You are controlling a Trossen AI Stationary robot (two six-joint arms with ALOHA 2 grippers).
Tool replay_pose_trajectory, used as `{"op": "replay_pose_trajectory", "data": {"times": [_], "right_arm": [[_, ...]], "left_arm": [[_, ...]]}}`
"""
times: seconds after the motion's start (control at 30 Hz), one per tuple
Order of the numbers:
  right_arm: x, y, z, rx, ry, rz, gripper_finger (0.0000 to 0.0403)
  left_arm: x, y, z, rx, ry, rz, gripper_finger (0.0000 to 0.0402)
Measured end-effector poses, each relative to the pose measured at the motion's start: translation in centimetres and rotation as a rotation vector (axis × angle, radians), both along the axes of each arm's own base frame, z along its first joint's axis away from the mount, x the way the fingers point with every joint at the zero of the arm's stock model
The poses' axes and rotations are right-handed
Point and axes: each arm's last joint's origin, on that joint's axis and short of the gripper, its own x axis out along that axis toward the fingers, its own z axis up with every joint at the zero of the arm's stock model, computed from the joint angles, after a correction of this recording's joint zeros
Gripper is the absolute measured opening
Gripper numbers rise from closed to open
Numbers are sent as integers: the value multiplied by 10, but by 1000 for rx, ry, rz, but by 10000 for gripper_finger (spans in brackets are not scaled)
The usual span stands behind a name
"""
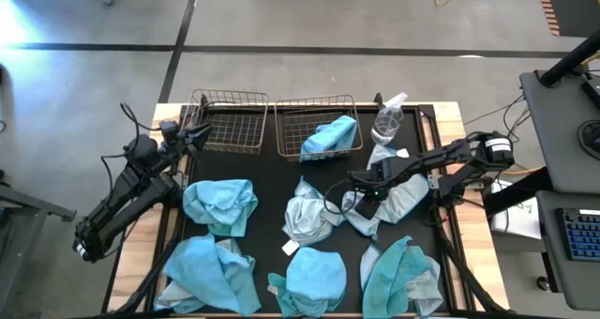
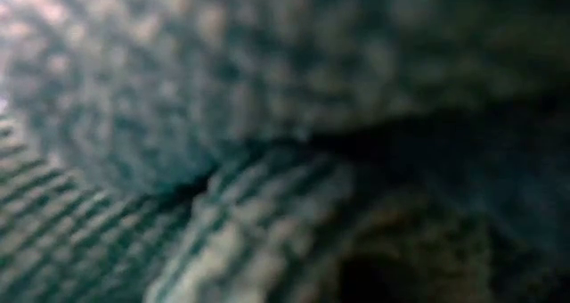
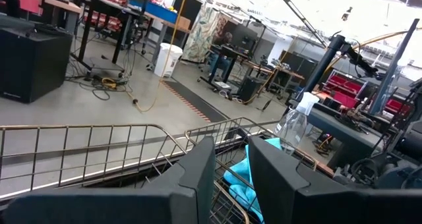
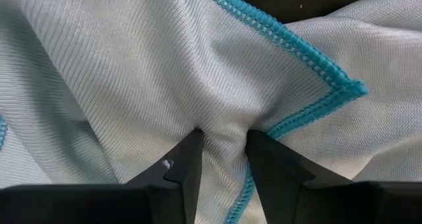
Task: Sort microfiber towel by color & place in baskets
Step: Put the light-blue microfiber towel into the left wire basket
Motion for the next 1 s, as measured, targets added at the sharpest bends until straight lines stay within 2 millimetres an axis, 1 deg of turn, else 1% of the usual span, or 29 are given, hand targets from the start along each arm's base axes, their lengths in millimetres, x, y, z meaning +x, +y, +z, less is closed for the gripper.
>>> {"op": "replay_pose_trajectory", "data": {"times": [0.1, 0.3, 0.57, 0.7, 0.83, 1.0], "right_arm": [[-1, 0, 4, -1, -18, 1, 88], [-3, 0, 10, -2, -46, 0, 18], [-3, 0, 11, -1, -53, -2, 12], [-2, 0, 15, -2, -60, -2, 12], [4, 0, 27, -5, -108, 5, 12], [15, -2, 52, -71, -209, 31, 12]], "left_arm": [[0, 0, 0, 0, 0, 0, 79], [0, 0, 0, 0, 0, 0, 79], [0, 0, 0, 0, 0, 0, 79], [0, 0, 0, 0, 0, 0, 79], [0, 0, 0, 0, 0, 0, 79], [0, 0, 0, 0, 0, 0, 79]]}}
